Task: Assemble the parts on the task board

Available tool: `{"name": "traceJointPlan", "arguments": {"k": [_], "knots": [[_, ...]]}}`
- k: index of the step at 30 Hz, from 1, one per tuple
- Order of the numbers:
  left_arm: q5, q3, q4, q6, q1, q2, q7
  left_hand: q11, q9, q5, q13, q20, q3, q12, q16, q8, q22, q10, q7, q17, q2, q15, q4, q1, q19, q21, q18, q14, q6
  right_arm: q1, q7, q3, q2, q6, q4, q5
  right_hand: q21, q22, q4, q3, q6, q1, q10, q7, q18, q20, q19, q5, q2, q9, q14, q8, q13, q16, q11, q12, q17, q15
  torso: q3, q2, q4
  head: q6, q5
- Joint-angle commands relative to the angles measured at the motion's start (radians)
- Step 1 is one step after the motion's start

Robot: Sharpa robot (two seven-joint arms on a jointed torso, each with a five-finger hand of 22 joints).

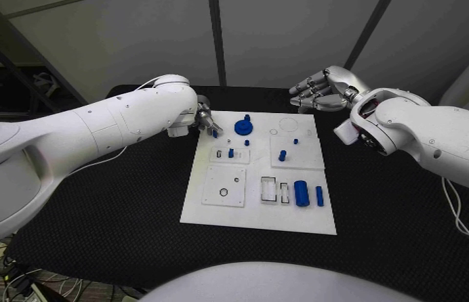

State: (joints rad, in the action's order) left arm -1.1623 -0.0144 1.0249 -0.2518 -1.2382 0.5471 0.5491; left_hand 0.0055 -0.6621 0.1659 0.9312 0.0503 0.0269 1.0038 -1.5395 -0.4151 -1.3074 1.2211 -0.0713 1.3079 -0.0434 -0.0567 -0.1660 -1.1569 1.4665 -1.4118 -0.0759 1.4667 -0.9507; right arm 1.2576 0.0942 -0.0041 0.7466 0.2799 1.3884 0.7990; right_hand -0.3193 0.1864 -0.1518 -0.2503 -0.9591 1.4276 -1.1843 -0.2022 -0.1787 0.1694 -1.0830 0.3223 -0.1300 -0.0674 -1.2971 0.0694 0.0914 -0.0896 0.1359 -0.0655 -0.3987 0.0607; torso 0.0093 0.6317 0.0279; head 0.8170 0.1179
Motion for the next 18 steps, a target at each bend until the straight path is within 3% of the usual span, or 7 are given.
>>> {"name": "traceJointPlan", "arguments": {"k": [1,10,13,17,18], "knots": [[0.016,0.000,0.003,0.012,-0.001,0.001,-0.015,-0.010,-0.001,0.003,0.000,-0.005,0.020,0.005,0.000,-0.006,-0.061,-0.001,0.005,0.240,-0.011,-0.008,0.011,-0.026,0.011,0.006,0.027,0.095,-0.003,0.002,0.006,0.000,-0.001,-0.001,-0.001,0.001,0.005,-0.001,0.002,0.004,0.001,-0.002,0.006,-0.005,-0.004,-0.001,-0.009,0.002,0.005,0.000,0.001,0.002,-0.001,0.005,-0.003,0.000,0.001,0.005,-0.0002,0.000,0.0006,0.000,0.001],[0.057,0.000,0.015,0.013,-0.001,0.007,-0.021,-0.019,-0.011,-0.001,-0.003,-0.012,0.115,0.006,-0.001,-0.021,-0.065,0.003,0.014,0.241,-0.027,-0.015,0.063,-0.093,0.012,0.005,0.028,0.095,0.003,0.002,0.006,0.000,-0.003,-0.002,-0.003,0.001,0.006,-0.001,0.002,0.004,0.002,-0.002,0.007,-0.006,-0.004,-0.001,-0.009,0.003,0.005,0.000,0.001,0.002,-0.002,0.006,-0.003,0.000,0.001,0.005,-0.0003,0.000,0.0006,0.002,0.003],[0.069,0.000,0.021,0.015,0.000,0.012,-0.023,-0.022,-0.020,-0.051,-0.002,-0.015,0.163,0.008,-0.001,-0.032,-0.067,0.009,0.016,0.241,-0.038,-0.017,0.085,-0.112,0.013,0.005,0.028,0.095,0.004,0.002,0.006,0.000,-0.003,-0.002,-0.004,0.001,0.006,-0.001,0.002,0.004,0.002,-0.002,0.007,-0.006,-0.004,-0.001,-0.009,0.003,0.005,0.000,0.001,0.002,-0.002,0.006,-0.003,0.000,0.001,0.005,-0.0003,0.000,0.0004,0.004,0.003],[0.080,0.000,0.030,0.025,0.000,0.019,-0.023,-0.024,-0.036,-0.068,-0.001,-0.016,0.218,0.012,-0.001,-0.048,-0.069,0.015,0.018,0.241,-0.043,-0.018,0.112,-0.124,0.014,0.005,0.028,0.095,0.010,0.002,0.007,0.000,-0.004,-0.003,-0.005,0.001,0.006,-0.001,0.002,0.004,0.002,-0.002,0.007,-0.006,-0.004,-0.001,-0.009,0.003,0.005,0.000,0.001,0.002,-0.002,0.006,-0.003,0.000,0.001,0.005,0.0000,0.000,0.0002,0.004,0.004],[0.081,0.000,0.033,0.029,0.000,0.021,-0.022,-0.025,-0.041,-0.110,0.002,-0.017,0.235,0.014,-0.001,-0.052,-0.070,0.018,0.021,0.241,-0.046,-0.019,0.121,-0.129,0.014,0.004,0.029,0.095,0.012,0.002,0.007,0.000,-0.005,-0.003,-0.005,0.001,0.006,-0.001,0.002,0.004,0.002,-0.002,0.007,-0.006,-0.004,-0.001,-0.009,0.003,0.005,0.000,0.001,0.002,-0.002,0.006,-0.003,0.000,0.001,0.005,0.0000,0.000,0.0001,0.005,0.004]]}}
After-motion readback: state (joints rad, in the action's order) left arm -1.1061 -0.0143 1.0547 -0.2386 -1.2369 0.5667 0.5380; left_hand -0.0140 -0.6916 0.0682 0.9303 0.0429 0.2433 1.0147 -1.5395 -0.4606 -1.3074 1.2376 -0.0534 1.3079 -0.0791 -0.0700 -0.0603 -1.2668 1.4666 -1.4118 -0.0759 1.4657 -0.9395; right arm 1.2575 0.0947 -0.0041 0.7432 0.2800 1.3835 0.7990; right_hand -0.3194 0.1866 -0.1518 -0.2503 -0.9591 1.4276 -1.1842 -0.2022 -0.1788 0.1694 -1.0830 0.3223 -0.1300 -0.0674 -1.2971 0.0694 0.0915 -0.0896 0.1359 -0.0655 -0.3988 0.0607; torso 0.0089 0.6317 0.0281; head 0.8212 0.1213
